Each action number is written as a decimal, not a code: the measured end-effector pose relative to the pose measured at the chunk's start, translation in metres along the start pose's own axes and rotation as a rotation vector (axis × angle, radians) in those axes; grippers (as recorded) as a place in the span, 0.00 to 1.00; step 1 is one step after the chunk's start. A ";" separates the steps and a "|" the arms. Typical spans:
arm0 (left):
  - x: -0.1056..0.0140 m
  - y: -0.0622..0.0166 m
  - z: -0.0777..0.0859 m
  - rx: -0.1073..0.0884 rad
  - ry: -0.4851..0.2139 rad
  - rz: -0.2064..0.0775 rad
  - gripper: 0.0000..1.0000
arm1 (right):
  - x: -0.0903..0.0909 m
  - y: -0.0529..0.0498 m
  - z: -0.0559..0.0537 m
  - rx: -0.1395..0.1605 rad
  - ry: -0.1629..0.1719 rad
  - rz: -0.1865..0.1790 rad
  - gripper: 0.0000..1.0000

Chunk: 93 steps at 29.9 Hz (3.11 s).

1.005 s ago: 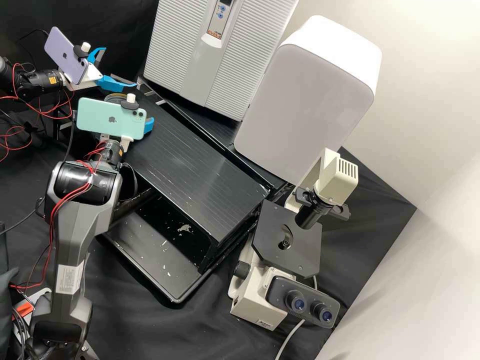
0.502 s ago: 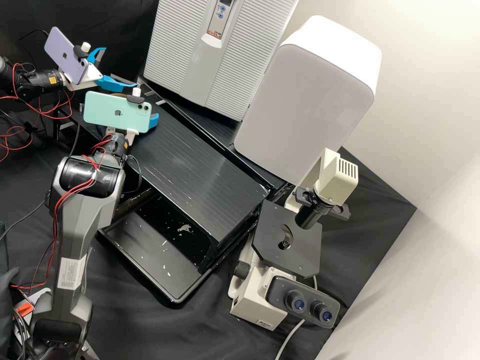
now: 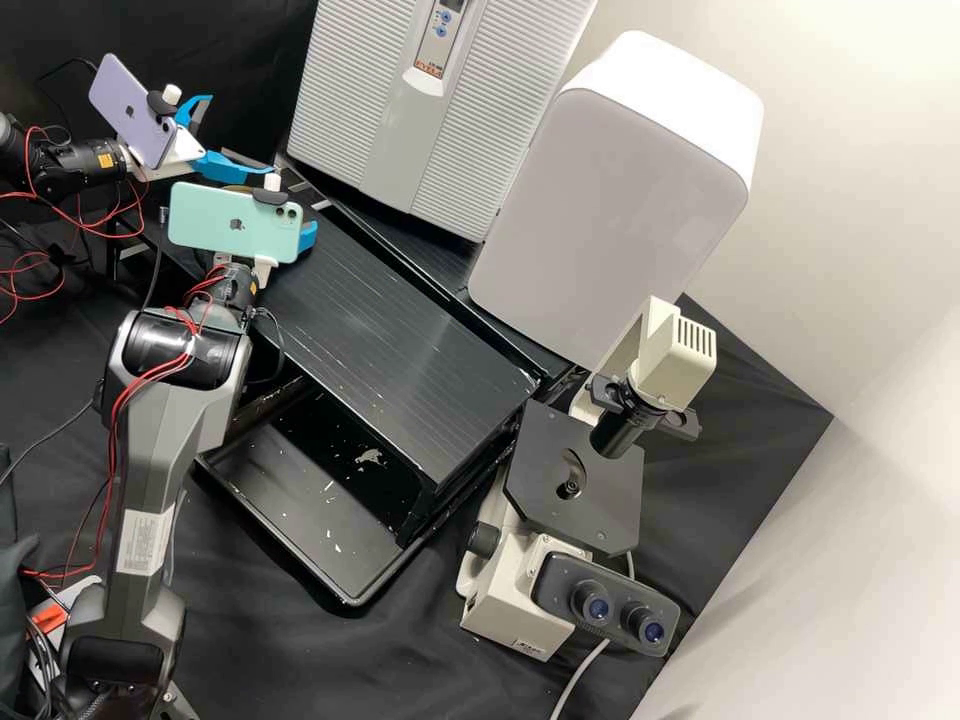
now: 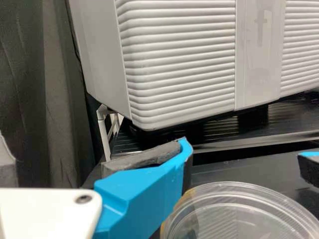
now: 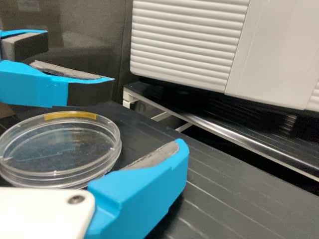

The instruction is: Slide the petri dish to the right

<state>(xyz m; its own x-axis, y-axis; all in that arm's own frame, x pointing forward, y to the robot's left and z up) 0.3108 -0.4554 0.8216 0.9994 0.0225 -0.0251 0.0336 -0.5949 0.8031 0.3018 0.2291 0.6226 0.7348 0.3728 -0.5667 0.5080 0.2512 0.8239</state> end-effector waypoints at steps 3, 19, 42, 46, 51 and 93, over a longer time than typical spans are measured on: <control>0.000 0.0000 0.000 0.000 0.000 0.000 1.00 | 0.000 0.000 0.000 -0.008 0.000 0.000 0.00; 0.000 0.0000 0.000 0.000 0.000 0.000 1.00 | 0.000 0.000 0.000 -0.019 0.002 -0.001 0.00; 0.000 0.0000 0.000 0.000 0.000 0.000 1.00 | -0.034 -0.012 0.016 -0.099 -0.097 0.104 0.00; 0.000 0.0000 0.000 0.000 0.000 0.000 1.00 | -0.046 -0.012 0.019 -0.108 -0.104 0.128 0.00; 0.000 0.0000 0.000 0.000 0.000 0.000 1.00 | -0.064 -0.014 0.024 -0.116 -0.113 0.141 0.00; 0.000 0.0000 0.000 0.000 0.000 0.000 1.00 | -0.180 0.017 0.135 -0.029 -0.285 0.390 0.00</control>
<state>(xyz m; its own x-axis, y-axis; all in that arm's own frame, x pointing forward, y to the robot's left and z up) 0.3108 -0.4554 0.8216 0.9994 0.0225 -0.0251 0.0336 -0.5949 0.8031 0.2389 0.0461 0.7378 0.9639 0.1857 -0.1909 0.1604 0.1674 0.9728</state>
